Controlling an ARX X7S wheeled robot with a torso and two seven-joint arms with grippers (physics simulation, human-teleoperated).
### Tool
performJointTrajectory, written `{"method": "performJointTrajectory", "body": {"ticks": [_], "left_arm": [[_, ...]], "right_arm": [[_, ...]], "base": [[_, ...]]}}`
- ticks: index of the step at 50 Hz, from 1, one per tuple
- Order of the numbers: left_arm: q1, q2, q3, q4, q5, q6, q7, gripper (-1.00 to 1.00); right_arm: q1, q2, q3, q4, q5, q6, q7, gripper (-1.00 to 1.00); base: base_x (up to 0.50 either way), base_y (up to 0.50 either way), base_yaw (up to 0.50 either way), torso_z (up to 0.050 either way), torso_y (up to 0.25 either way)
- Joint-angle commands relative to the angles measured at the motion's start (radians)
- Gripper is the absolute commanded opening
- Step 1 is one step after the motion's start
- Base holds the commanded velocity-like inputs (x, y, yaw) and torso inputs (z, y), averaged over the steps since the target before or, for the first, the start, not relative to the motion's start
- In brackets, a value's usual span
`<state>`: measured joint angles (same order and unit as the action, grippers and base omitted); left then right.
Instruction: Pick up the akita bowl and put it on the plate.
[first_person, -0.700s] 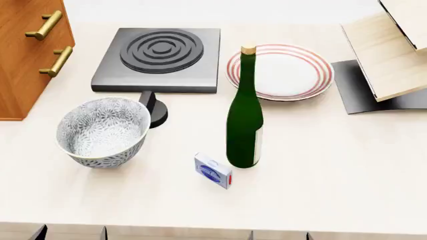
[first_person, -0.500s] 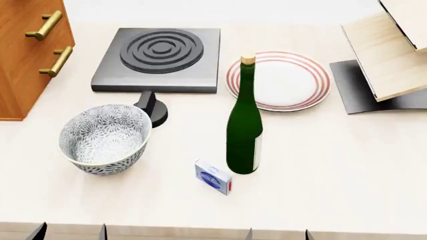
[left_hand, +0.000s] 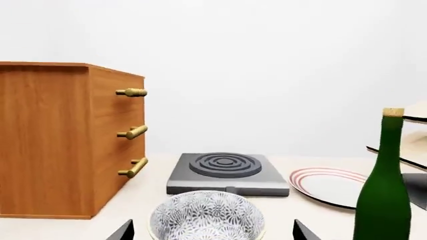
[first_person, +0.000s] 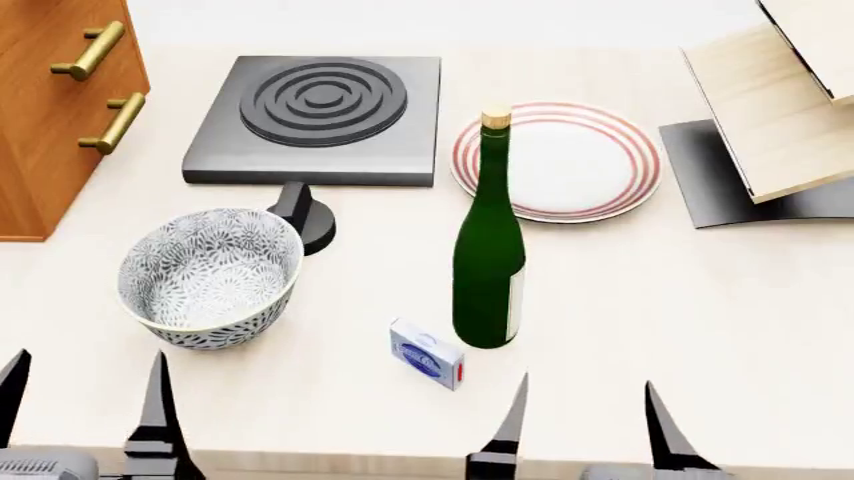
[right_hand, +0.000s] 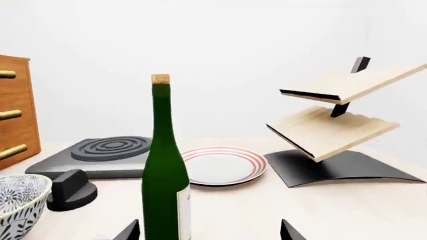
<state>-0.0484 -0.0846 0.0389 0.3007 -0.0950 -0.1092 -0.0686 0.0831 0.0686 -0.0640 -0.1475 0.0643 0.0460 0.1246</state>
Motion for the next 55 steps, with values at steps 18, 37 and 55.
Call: {"method": "performJointTrajectory", "body": {"ticks": [18,37,55], "left_arm": [[0.040,-0.063,-0.020,0.371,-0.036,-0.036,-0.062,1.00],[0.056,-0.078,0.006,0.313,-0.012,0.048,-0.075,1.00],[0.050,-0.091,0.008,0.303,-0.044,0.049,-0.087,1.00]], "right_arm": [[-0.036,0.051,-0.010,-0.342,0.055,0.059,0.062,1.00],[-0.061,0.074,-0.030,-0.323,0.083,0.001,0.060,1.00],[-0.042,0.088,-0.054,-0.294,0.092,0.006,0.070,1.00]], "base": [[0.00,0.00,0.00,0.000,0.000],[0.00,0.00,0.00,0.000,0.000],[0.00,-0.24,0.00,0.000,0.000]]}}
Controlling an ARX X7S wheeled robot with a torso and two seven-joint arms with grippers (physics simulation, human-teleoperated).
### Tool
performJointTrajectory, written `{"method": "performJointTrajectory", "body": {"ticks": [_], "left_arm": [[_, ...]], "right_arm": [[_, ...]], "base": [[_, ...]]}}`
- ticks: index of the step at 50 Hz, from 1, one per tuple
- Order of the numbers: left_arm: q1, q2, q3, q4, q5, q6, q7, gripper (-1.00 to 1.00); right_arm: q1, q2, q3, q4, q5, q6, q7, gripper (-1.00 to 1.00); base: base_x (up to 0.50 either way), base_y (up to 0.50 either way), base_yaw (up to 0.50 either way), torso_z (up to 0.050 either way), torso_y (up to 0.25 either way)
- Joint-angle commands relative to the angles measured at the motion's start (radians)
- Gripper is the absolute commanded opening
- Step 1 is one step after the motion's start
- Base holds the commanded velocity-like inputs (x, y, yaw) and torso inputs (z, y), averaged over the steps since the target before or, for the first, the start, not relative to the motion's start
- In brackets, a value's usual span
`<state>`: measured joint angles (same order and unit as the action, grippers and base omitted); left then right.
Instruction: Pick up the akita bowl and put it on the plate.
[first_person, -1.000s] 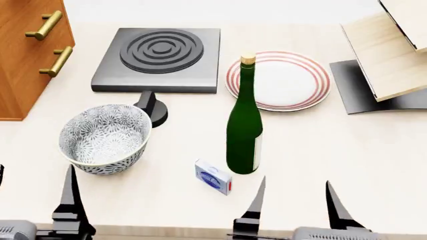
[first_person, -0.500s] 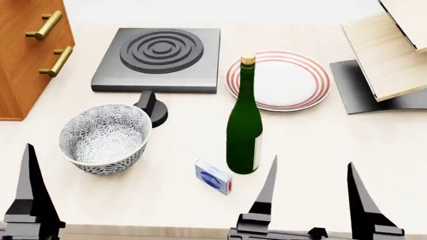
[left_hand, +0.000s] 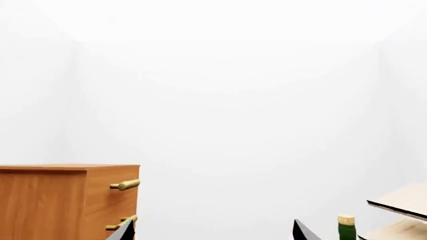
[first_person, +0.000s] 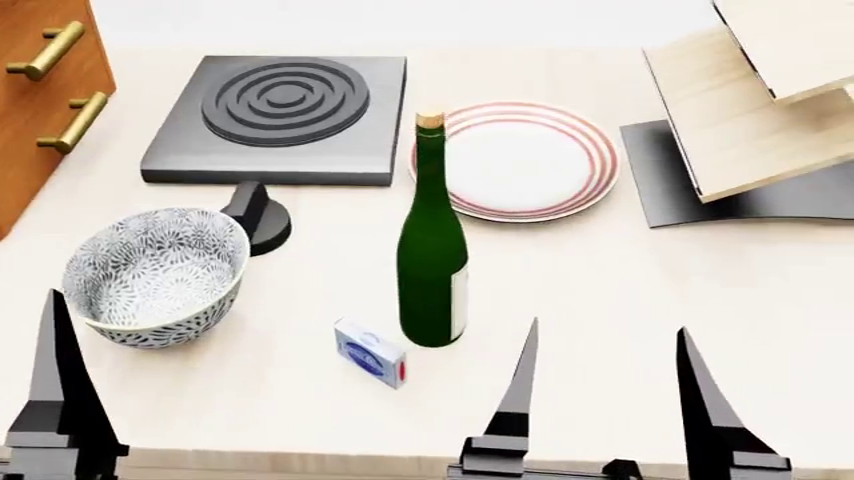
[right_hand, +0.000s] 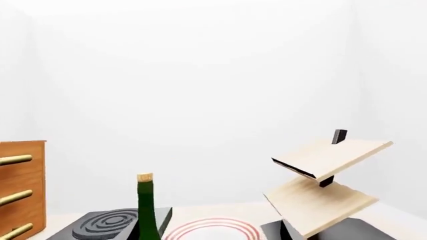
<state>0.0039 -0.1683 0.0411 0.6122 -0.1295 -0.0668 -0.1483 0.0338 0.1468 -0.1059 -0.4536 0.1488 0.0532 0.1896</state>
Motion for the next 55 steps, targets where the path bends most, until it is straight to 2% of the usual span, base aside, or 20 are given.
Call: {"method": "performJointTrajectory", "body": {"ticks": [1,24,28,30,40,55], "left_arm": [[-0.003,-0.008,0.007,-0.009,-0.009,0.005,-0.009,1.00],[-0.005,-0.024,0.016,-0.010,-0.023,0.013,-0.026,1.00],[-0.002,-0.028,0.017,-0.011,-0.027,0.017,-0.027,1.00],[-0.002,-0.029,0.018,-0.013,-0.027,0.019,-0.029,1.00],[0.033,-0.031,0.007,0.004,-0.038,0.108,-0.029,1.00],[0.076,-0.033,0.017,0.016,-0.017,0.183,-0.038,1.00]], "right_arm": [[0.007,0.011,-0.013,0.012,0.007,-0.002,0.006,1.00],[0.009,0.026,-0.037,0.017,0.010,-0.007,0.022,1.00],[-0.010,0.010,-0.041,0.037,-0.065,-0.108,0.067,1.00],[-0.018,0.018,-0.059,0.021,-0.077,-0.080,0.062,1.00],[-0.061,0.025,-0.054,0.011,-0.092,-0.212,0.084,1.00],[-0.085,0.037,-0.065,0.007,-0.103,-0.262,0.096,1.00]], "base": [[0.00,-0.25,0.00,0.000,0.000],[0.00,-0.25,0.00,0.000,0.000],[0.00,-0.11,0.00,0.000,0.000],[0.00,0.00,0.00,0.000,0.000],[0.06,0.00,0.00,0.000,0.000],[0.16,0.00,0.00,0.000,0.000]]}}
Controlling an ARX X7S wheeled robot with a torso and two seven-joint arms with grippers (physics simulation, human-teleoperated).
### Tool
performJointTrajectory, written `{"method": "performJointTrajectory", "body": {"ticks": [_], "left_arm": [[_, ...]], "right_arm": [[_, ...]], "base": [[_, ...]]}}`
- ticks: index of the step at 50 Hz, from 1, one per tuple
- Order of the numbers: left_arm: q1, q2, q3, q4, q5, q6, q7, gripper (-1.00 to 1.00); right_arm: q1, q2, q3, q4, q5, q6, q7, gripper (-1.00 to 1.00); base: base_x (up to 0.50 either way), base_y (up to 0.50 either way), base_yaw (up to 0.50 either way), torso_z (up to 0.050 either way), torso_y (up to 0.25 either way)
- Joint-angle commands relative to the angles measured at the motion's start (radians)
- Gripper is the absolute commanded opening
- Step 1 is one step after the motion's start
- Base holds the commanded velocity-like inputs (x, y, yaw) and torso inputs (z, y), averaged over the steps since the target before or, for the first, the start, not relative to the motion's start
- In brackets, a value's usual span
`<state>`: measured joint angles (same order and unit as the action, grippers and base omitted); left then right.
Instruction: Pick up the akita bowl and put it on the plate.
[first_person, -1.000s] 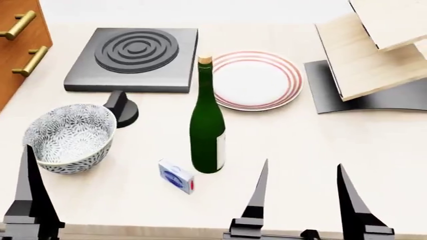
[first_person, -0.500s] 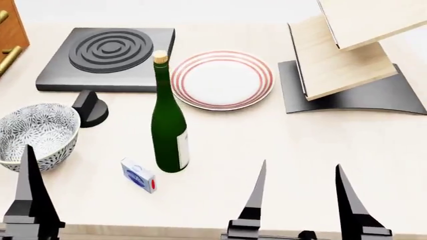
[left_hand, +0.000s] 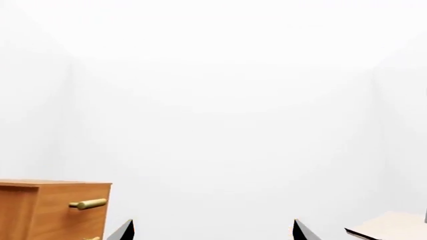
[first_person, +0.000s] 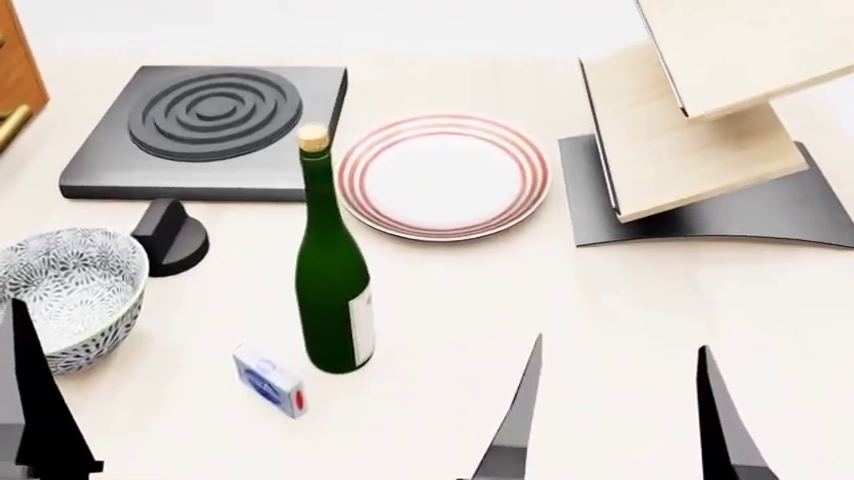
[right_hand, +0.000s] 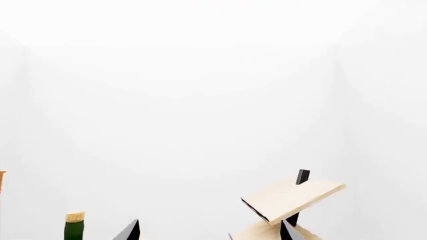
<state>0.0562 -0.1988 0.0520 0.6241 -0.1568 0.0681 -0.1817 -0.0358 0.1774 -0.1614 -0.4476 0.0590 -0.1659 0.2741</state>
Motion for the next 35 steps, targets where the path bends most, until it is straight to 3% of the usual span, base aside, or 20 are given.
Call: {"method": "performJointTrajectory", "body": {"ticks": [1,35], "left_arm": [[0.025,-0.004,0.007,0.004,0.010,0.050,-0.005,1.00],[0.000,-0.026,0.017,-0.022,-0.007,0.043,-0.026,1.00]], "right_arm": [[-0.015,0.008,-0.010,0.000,-0.011,-0.043,0.012,1.00],[0.011,0.031,-0.030,0.011,0.022,-0.025,0.022,1.00]], "base": [[0.15,0.00,0.00,0.000,0.000],[0.16,0.00,0.00,0.000,0.000]]}}
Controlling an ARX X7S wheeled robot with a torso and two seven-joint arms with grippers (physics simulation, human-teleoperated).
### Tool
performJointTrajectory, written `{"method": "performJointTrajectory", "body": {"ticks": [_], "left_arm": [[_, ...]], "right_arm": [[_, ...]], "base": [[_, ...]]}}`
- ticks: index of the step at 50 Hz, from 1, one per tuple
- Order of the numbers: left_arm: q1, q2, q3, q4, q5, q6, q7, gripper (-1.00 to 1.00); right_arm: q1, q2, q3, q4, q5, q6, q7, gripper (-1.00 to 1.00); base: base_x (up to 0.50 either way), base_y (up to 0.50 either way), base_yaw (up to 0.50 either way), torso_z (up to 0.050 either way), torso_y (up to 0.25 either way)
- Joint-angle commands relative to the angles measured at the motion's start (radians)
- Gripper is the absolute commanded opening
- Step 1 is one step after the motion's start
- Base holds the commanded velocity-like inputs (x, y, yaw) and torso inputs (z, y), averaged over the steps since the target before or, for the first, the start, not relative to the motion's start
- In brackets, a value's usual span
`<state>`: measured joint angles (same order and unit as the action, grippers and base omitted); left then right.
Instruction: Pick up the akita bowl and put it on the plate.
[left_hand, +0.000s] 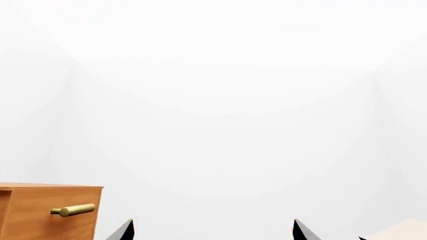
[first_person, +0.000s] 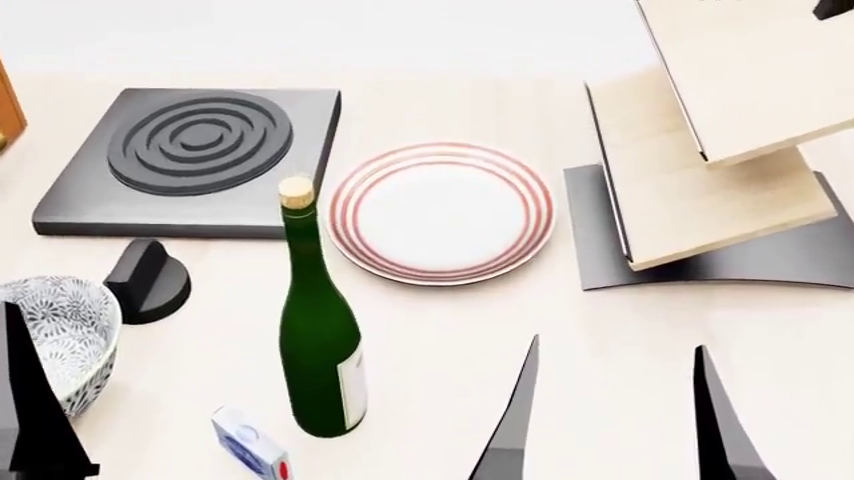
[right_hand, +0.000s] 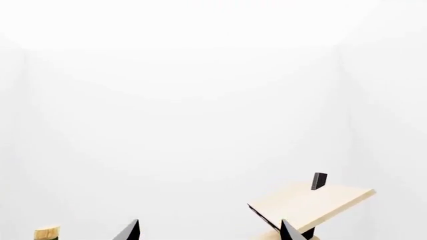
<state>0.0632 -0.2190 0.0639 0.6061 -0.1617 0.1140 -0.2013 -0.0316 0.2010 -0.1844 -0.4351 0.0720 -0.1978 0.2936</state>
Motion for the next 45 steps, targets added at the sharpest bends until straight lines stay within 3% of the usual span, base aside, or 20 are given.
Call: {"method": "performJointTrajectory", "body": {"ticks": [1,45], "left_arm": [[-0.008,-0.007,0.005,-0.003,-0.002,-0.004,-0.008,1.00],[-0.004,-0.030,0.016,-0.007,-0.007,0.017,-0.034,1.00]], "right_arm": [[0.006,0.008,-0.008,-0.002,0.010,0.006,0.003,1.00],[0.004,0.034,-0.040,0.014,0.017,-0.021,0.015,1.00]], "base": [[0.16,0.00,0.00,0.000,0.000],[0.18,0.00,0.00,0.000,0.000]]}}
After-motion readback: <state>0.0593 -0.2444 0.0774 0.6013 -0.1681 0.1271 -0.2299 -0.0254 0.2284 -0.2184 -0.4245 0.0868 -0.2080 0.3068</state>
